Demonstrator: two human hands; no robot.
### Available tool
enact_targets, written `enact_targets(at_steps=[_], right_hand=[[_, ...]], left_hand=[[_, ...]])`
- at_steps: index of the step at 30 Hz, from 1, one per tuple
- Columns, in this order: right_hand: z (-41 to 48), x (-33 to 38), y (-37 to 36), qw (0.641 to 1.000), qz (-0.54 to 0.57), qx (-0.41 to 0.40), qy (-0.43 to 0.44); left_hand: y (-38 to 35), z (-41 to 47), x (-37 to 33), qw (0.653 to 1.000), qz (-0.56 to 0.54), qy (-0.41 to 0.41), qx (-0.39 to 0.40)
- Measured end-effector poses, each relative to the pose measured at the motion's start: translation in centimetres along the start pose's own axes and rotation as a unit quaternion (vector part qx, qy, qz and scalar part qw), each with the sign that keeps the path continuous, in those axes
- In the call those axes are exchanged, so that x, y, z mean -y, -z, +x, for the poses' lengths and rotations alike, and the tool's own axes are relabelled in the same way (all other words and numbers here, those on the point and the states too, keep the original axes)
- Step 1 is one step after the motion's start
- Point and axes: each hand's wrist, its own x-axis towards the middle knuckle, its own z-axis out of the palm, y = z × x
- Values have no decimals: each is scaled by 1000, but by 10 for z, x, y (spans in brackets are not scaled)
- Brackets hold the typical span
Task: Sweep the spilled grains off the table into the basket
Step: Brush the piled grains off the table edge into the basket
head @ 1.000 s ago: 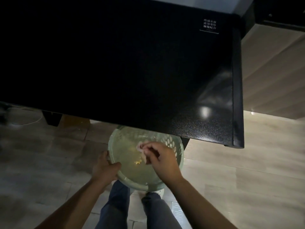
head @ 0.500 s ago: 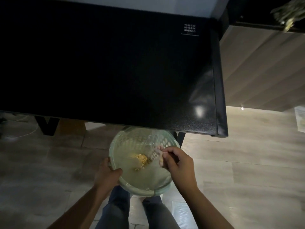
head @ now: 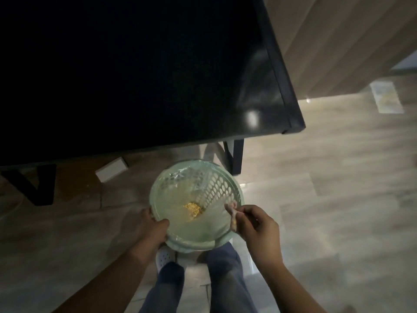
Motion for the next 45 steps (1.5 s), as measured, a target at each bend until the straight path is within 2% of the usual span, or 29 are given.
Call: enact_targets(at_steps=[6,16,23,29,37,41,45], right_hand=[[-22,-58,-51,998,7,-46,-50],[-1,-149,-94,998,-35,-36,-49],[35,-222,-109,998,23,-45,-47],[81,-263,-113,994,69,-87,-20],[152,-284,-139,991,103,-90,13],[184,-286,-151,991,88,-96,31],[204,-289,-157,991,80,-101,34]], left_hand=[[4,37,43,999,41,-18,-6],[-36,101,109,995,91,-34,-9],[-94,165,162,992,103,-40,-57],[-142,244,189,996,54,-51,-52],[-189,308,151,992,-102,-72,5],[-206,344,114,977,-197,-82,-10],[-221,362,78,978,-164,-126,-33]])
